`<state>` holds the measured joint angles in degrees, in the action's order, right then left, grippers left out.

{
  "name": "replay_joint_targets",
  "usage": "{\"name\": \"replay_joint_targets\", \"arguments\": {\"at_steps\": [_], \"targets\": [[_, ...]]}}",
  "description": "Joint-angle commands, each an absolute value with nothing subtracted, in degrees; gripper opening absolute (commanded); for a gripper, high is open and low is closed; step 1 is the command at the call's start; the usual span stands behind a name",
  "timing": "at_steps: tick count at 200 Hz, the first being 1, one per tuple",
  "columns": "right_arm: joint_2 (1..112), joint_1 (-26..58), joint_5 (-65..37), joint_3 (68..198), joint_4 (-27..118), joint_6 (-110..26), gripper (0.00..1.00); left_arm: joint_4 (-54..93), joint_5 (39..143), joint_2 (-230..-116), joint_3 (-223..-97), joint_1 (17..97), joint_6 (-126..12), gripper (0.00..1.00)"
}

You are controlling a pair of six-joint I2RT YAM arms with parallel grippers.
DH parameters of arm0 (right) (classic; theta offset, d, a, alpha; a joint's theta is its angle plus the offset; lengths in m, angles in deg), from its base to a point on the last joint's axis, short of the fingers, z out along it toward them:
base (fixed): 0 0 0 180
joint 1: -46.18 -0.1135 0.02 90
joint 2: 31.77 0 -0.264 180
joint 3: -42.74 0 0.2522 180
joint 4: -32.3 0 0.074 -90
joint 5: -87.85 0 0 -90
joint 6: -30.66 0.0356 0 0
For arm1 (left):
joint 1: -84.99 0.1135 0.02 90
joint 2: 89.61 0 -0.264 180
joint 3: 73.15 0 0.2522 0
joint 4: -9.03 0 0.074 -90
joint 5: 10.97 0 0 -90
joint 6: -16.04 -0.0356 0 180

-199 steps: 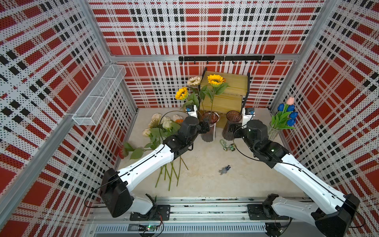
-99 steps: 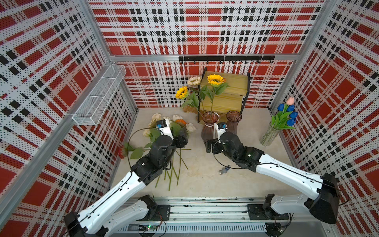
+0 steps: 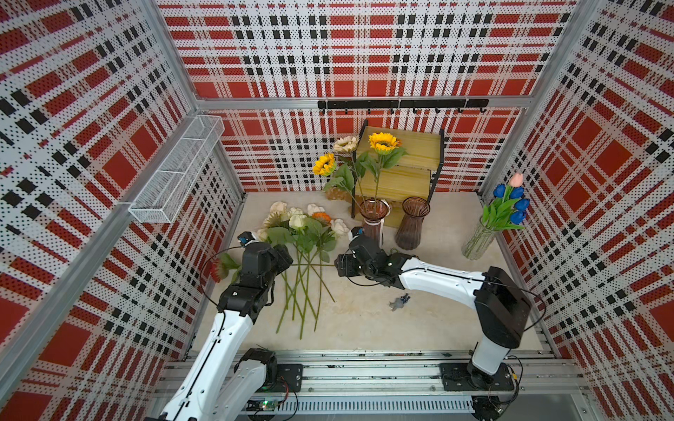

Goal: Arrange the flowers in different vases according to their variety
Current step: Pick up the flower at the center of the board.

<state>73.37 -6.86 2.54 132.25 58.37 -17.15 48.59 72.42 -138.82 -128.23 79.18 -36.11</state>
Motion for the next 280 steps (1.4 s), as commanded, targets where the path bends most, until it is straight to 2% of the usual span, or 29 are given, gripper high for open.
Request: {"name": "replay_joint_targets", "arguments": {"at_steps": [1,22,70,138,184,280], "targets": [[78.97,-7.07,-3.10,138.96,59.09,-15.30,0.73,49.51,81.45,-140.55,-126.62,83.67,-35.16,0.64],[83.89,-7.04,-5.81,143.08,59.30,-13.90,0.69,49.26,85.14,-143.83,-125.89,87.21,-35.35,0.60],[89.69,-6.31,-9.58,147.21,60.19,-10.21,0.48,45.76,92.76,-151.36,-124.91,93.67,-35.30,0.54],[93.72,-4.76,-14.71,147.51,59.03,-6.93,0.47,38.90,100.42,-162.25,-125.58,97.90,-33.41,0.51],[95.86,-4.36,-16.58,148.08,58.20,-6.00,0.39,34.81,100.30,-166.09,-126.77,98.24,-31.53,0.49],[98.13,-3.83,-18.24,149.45,55.11,-5.47,0.32,30.93,101.11,-171.30,-127.77,98.35,-30.10,0.47]]}}
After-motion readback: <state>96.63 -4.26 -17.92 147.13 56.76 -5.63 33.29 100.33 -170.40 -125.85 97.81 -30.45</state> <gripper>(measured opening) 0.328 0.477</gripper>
